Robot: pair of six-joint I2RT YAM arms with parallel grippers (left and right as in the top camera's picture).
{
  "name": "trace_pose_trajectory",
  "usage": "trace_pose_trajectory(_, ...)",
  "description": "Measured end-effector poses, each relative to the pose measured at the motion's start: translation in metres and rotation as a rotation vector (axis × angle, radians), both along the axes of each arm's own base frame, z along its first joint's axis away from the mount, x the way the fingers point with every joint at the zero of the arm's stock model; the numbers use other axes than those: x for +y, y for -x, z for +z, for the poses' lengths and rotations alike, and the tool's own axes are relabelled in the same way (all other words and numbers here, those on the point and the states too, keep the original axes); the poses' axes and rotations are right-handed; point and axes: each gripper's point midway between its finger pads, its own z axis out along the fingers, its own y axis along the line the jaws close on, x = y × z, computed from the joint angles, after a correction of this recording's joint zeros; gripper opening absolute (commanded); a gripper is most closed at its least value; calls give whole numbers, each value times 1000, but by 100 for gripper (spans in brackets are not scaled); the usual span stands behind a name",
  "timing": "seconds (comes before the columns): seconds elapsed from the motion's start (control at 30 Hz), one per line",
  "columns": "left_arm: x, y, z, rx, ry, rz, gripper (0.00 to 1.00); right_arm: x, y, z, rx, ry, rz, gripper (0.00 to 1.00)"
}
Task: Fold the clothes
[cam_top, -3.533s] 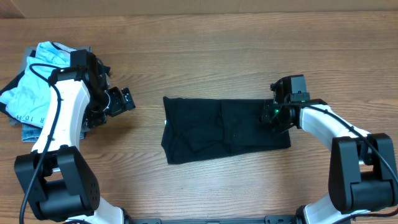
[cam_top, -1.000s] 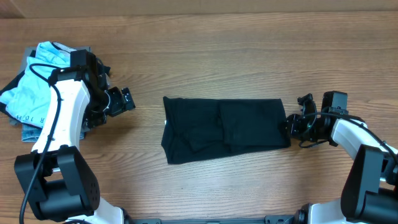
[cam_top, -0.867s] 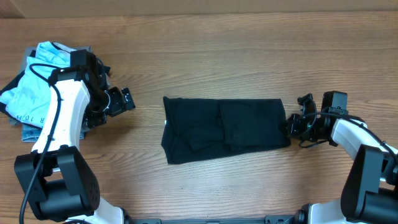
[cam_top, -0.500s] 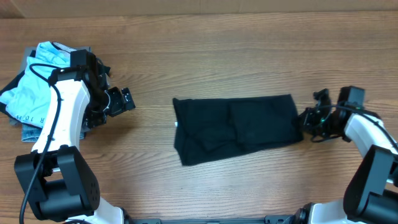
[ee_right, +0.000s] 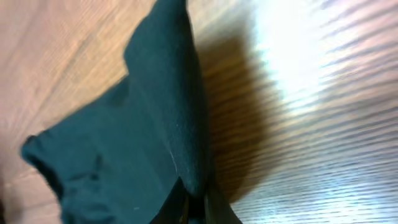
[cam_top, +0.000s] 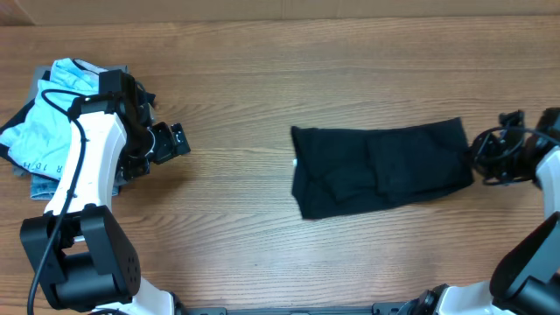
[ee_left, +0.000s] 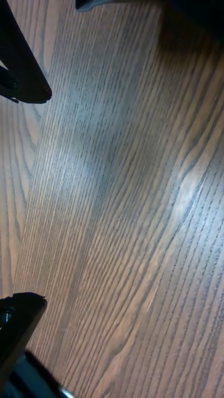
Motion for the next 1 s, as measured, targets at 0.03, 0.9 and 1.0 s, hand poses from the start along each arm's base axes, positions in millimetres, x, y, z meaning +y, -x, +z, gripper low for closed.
trace_pose_trajectory(0.03,0,0,0,0,0,0,100,-1,-2,6,-2,3,-1,4)
trace_pose_trajectory(0.9,0,0,0,0,0,0,100,171,-11,44,-9,25,571,4)
trace_pose_trajectory(1.0,0,0,0,0,0,0,100,191,-8,44,-8,21,614,4)
